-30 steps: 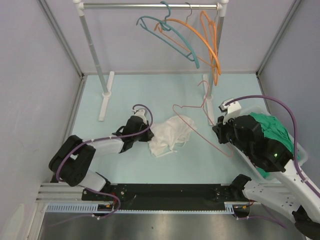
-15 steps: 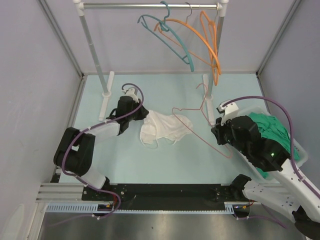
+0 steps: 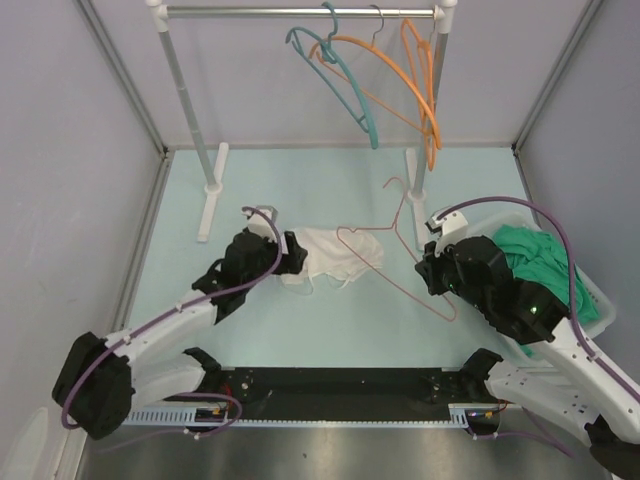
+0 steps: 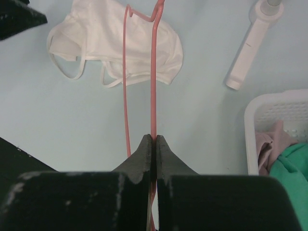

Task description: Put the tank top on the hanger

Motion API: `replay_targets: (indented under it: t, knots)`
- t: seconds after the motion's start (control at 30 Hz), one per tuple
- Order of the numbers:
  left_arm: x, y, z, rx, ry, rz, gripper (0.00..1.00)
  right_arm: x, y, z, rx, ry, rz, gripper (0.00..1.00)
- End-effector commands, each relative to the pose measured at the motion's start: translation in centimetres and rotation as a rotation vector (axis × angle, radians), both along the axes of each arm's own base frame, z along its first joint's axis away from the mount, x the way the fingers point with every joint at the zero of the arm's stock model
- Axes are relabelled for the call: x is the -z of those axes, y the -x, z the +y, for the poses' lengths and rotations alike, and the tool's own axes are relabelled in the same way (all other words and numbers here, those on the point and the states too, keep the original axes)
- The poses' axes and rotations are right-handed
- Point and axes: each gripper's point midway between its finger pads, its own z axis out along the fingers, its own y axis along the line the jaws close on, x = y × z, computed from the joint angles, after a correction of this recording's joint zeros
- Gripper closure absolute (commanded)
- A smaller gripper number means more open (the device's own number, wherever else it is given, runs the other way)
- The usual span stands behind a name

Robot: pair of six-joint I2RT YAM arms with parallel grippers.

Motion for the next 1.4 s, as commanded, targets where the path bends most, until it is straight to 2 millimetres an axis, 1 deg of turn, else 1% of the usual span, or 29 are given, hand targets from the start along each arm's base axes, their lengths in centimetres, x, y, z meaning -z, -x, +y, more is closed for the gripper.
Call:
replay_targets:
  t: [0.0,0.07,0.13,0.17,0.2,0.27,0.4,0.47,0.53,0.67,0.7,0.8,0.83,0.9,1.0,1.1,1.13,1.17,1.2,1.27,1.3,1.37]
  knots:
    - [1.5,4.3,-3.0,0.155,-0.069,-0.016,0.22,-1.3,-0.2,1.0,-0.013,-0.082,-0.042,1.00]
    - [2.5,5.6,-4.1,0.219,-0.100,0.000,0.24,-1.4,-0.1,1.3,-0.025,-0.091,-0.042,1.00]
    - [3.4,6.3,-4.8,0.283,-0.114,0.023,0.25,-1.3,0.0,1.1,-0.024,-0.095,-0.043,1.00]
    - [4.4,6.6,-5.1,0.308,-0.132,0.055,0.28,-1.2,0.0,1.1,-0.023,-0.092,-0.042,1.00]
    - [4.5,6.6,-5.5,0.322,-0.134,0.063,0.29,-1.2,0.1,1.0,-0.022,-0.090,-0.040,1.00]
    - [5.7,6.7,-5.7,0.330,-0.157,0.101,0.33,-1.1,0.2,1.0,-0.020,-0.088,-0.035,1.00]
    - [6.9,6.4,-5.7,0.309,-0.187,0.136,0.35,-1.2,0.2,0.7,-0.012,-0.093,-0.041,1.00]
    - [7.1,6.0,-5.2,0.277,-0.204,0.141,0.37,-1.2,0.4,0.6,-0.011,-0.093,-0.039,1.00]
    - [7.4,5.9,-5.2,0.272,-0.214,0.147,0.37,-1.1,0.4,0.5,-0.009,-0.088,-0.037,1.00]
    - [7.6,5.8,-6.3,0.315,-0.201,0.134,0.37,-0.8,0.3,0.6,-0.011,-0.081,-0.031,1.00]
    - [8.2,5.8,-6.2,0.318,-0.220,0.144,0.37,-0.8,0.3,0.7,-0.012,-0.082,-0.030,1.00]
    - [8.6,5.4,-6.6,0.327,-0.239,0.150,0.39,-0.8,0.2,0.8,-0.016,-0.081,-0.030,1.00]
    - [9.1,5.4,-6.6,0.330,-0.250,0.157,0.40,-0.8,0.3,0.7,-0.015,-0.084,-0.030,1.00]
    - [9.1,4.9,-6.6,0.321,-0.267,0.150,0.41,-0.8,0.3,0.8,-0.017,-0.083,-0.029,1.00]
    - [9.3,4.4,-6.8,0.317,-0.288,0.146,0.44,-0.8,0.4,0.8,-0.019,-0.088,-0.026,1.00]
    - [9.9,4.0,-7.0,0.315,-0.309,0.158,0.51,-0.7,0.5,0.8,-0.022,-0.093,-0.025,1.00]
    - [10.0,3.7,-6.8,0.298,-0.320,0.162,0.56,-0.7,0.5,0.9,-0.023,-0.094,-0.026,1.00]
    - [10.6,3.7,-6.6,0.288,-0.338,0.184,0.58,-0.6,0.5,0.8,-0.022,-0.093,-0.025,1.00]
    - [10.8,3.5,-6.4,0.272,-0.348,0.188,0.66,-0.7,0.5,0.8,-0.023,-0.093,-0.026,1.00]
    - [11.2,3.5,-6.2,0.252,-0.355,0.205,0.75,-0.7,0.6,0.7,-0.025,-0.089,-0.027,1.00]
    - [11.2,3.3,-6.0,0.238,-0.357,0.203,0.86,-0.8,0.6,0.7,-0.026,-0.089,-0.028,1.00]
    - [11.0,3.3,-5.8,0.210,-0.349,0.208,0.94,-0.9,0.6,0.6,-0.025,-0.088,-0.033,1.00]
